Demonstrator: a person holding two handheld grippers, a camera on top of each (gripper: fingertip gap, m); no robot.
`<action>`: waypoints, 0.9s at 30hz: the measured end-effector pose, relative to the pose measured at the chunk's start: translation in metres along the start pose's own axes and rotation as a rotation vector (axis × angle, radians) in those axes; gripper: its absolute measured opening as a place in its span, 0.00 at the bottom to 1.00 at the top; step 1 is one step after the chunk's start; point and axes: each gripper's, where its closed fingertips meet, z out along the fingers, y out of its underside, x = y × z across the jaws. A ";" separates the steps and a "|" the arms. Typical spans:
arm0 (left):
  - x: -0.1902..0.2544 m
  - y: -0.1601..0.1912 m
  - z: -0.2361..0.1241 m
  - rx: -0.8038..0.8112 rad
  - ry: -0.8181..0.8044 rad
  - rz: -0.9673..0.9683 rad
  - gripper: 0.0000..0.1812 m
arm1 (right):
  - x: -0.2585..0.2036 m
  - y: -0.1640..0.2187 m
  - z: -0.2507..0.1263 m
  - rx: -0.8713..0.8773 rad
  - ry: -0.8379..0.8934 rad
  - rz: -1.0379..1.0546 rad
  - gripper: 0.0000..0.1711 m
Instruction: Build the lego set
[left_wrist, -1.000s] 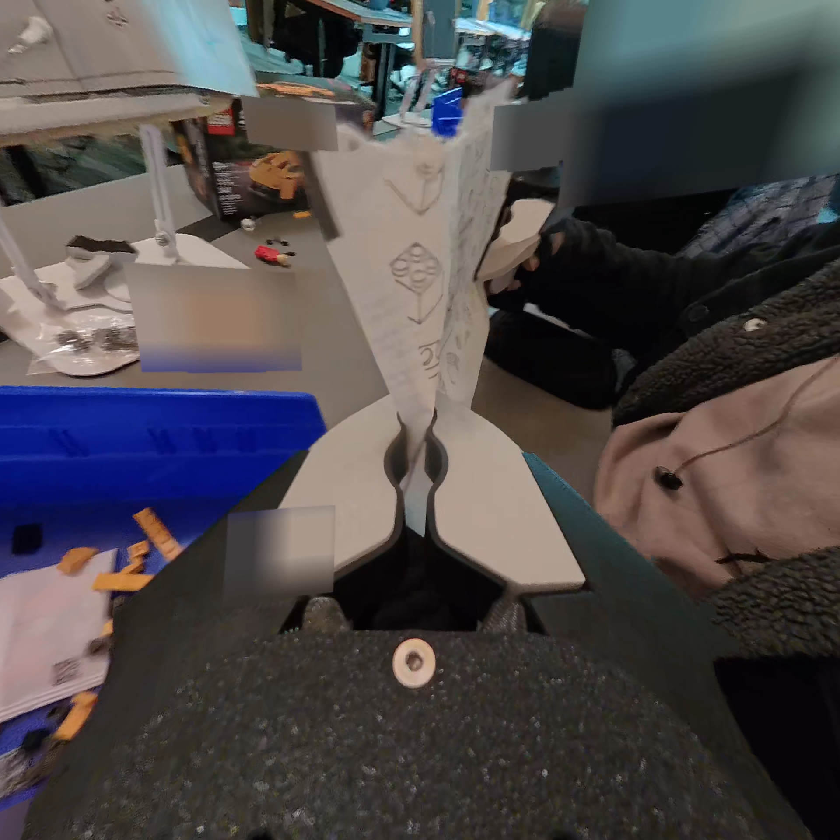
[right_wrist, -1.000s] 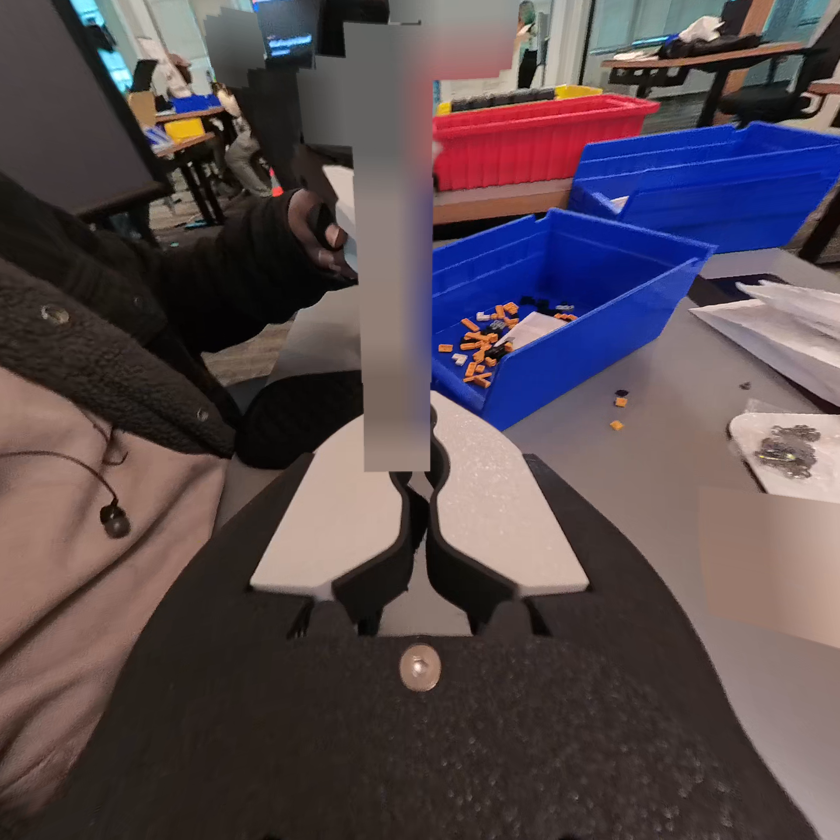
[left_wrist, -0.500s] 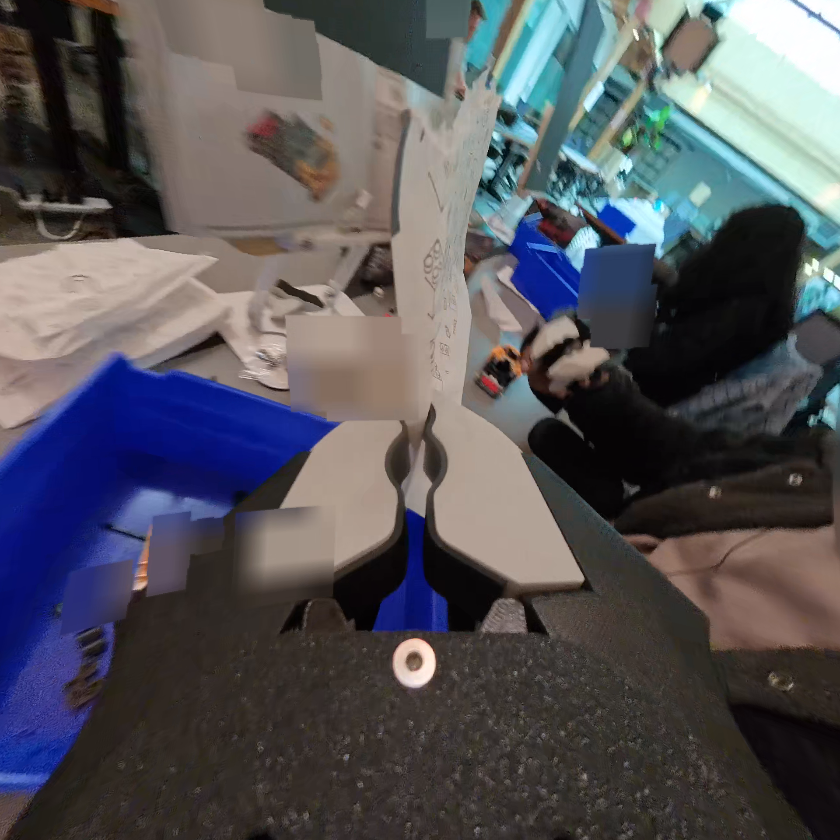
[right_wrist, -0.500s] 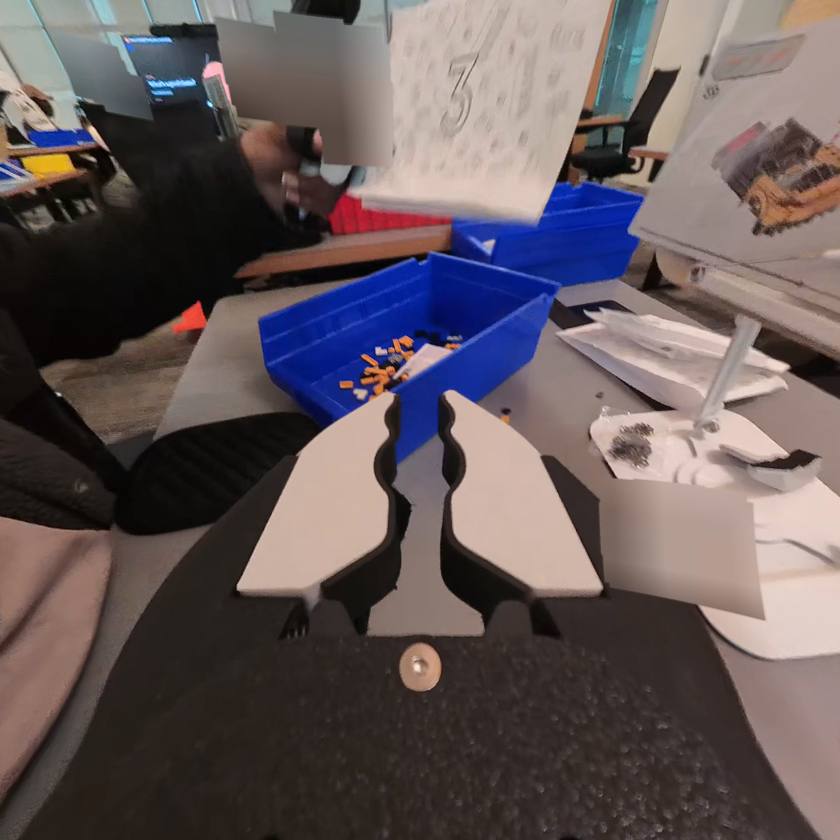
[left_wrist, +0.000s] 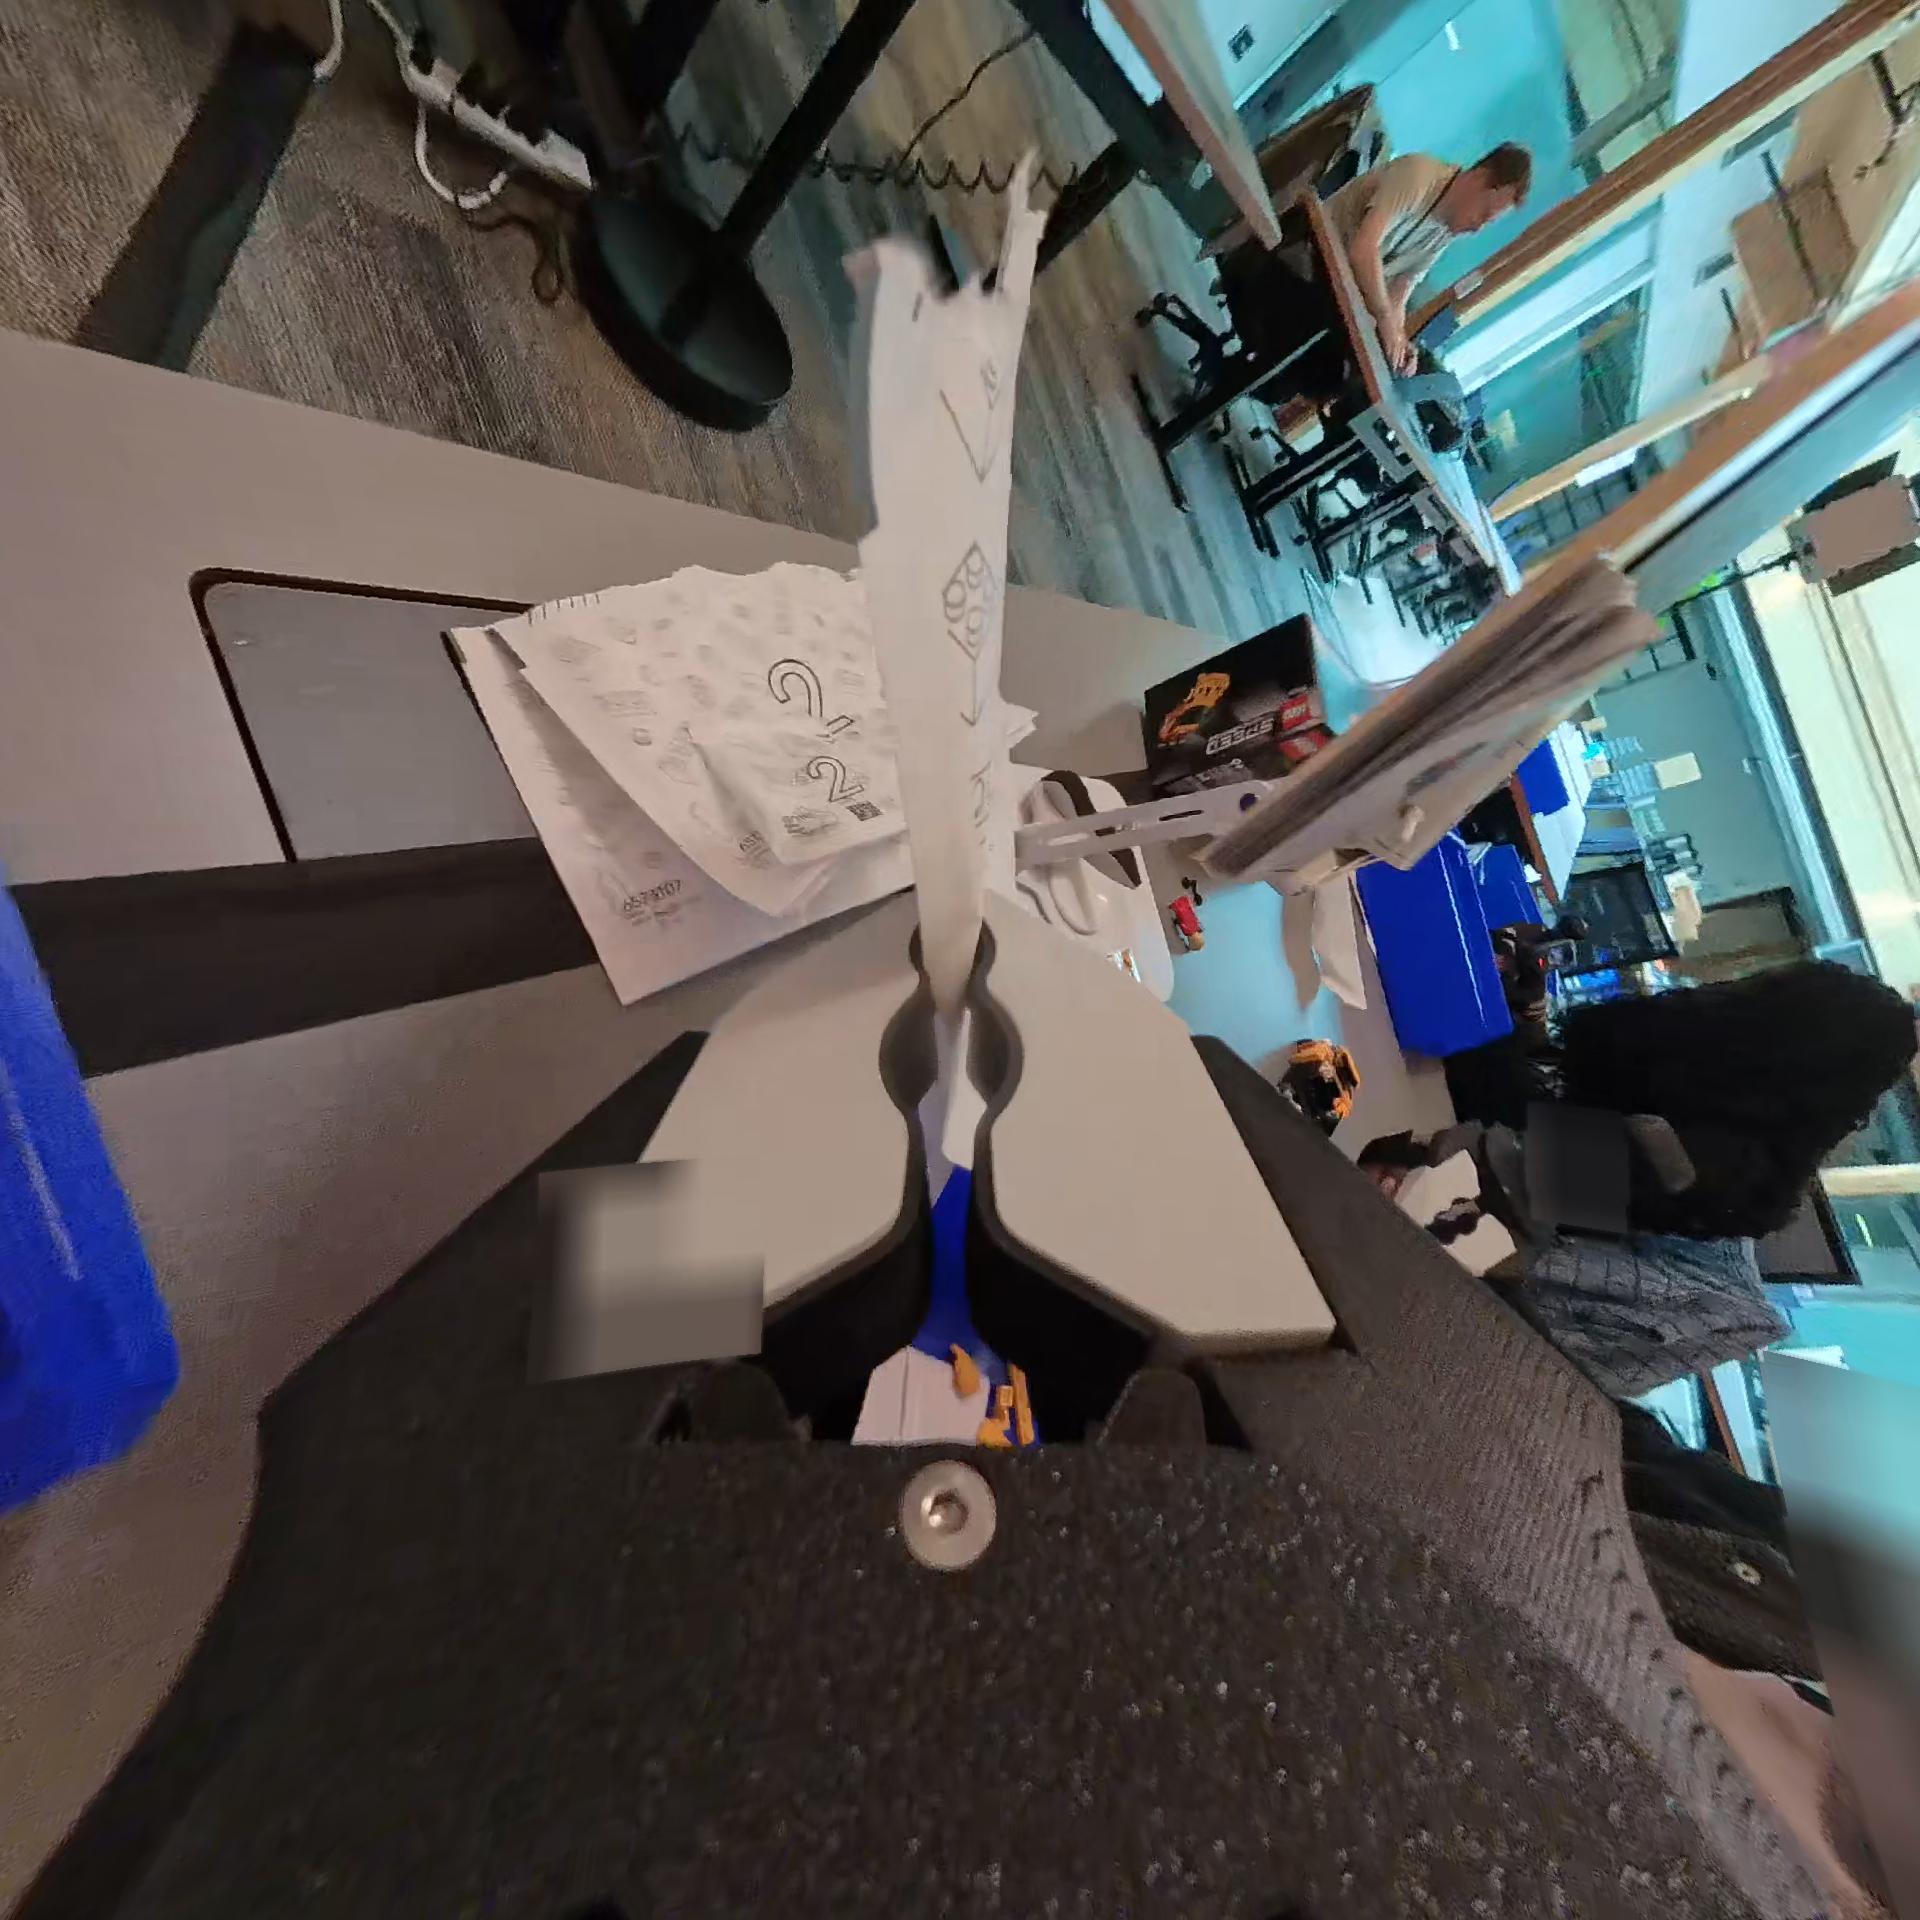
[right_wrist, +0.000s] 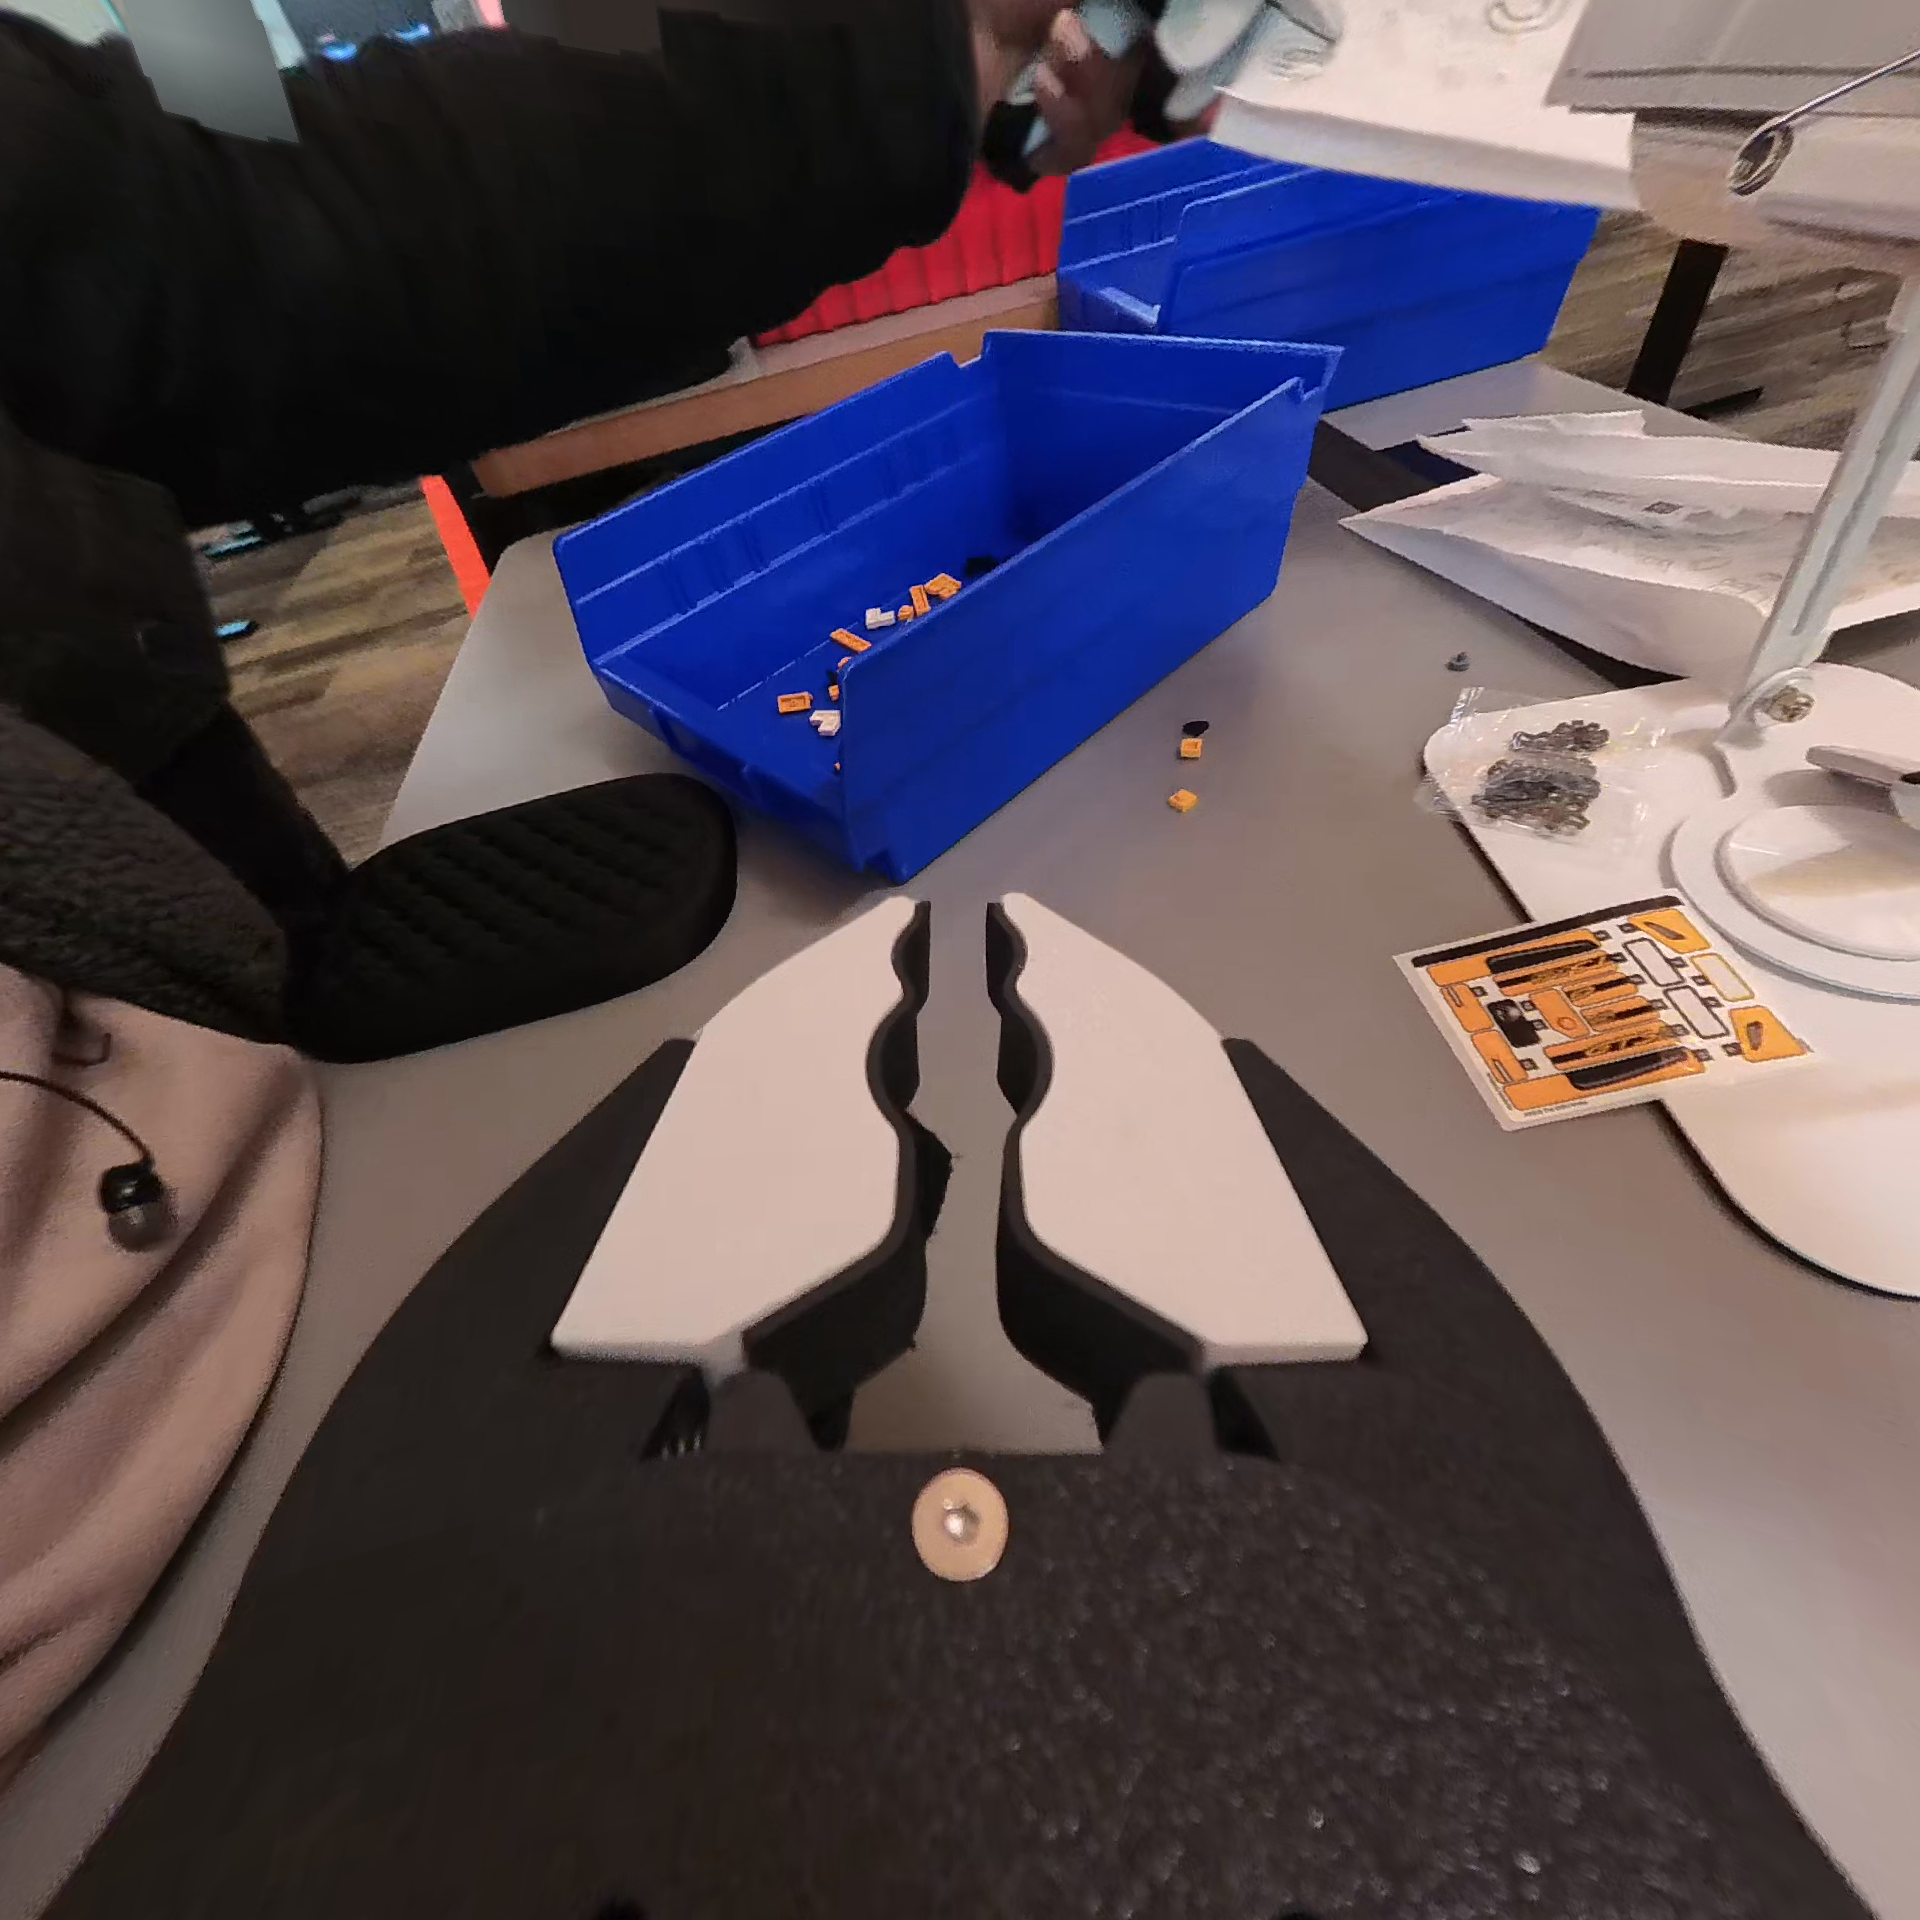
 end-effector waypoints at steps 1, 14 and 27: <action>-0.004 0.001 0.009 -0.032 0.003 -0.005 0.00 | -0.001 0.001 0.000 -0.003 -0.011 0.001 0.05; -0.034 0.031 0.122 -0.346 -0.028 -0.084 0.00 | -0.005 0.014 0.008 -0.025 -0.100 0.065 0.04; -0.082 0.048 0.132 -0.442 -0.407 0.144 0.15 | -0.009 0.020 0.011 -0.051 -0.109 0.046 0.04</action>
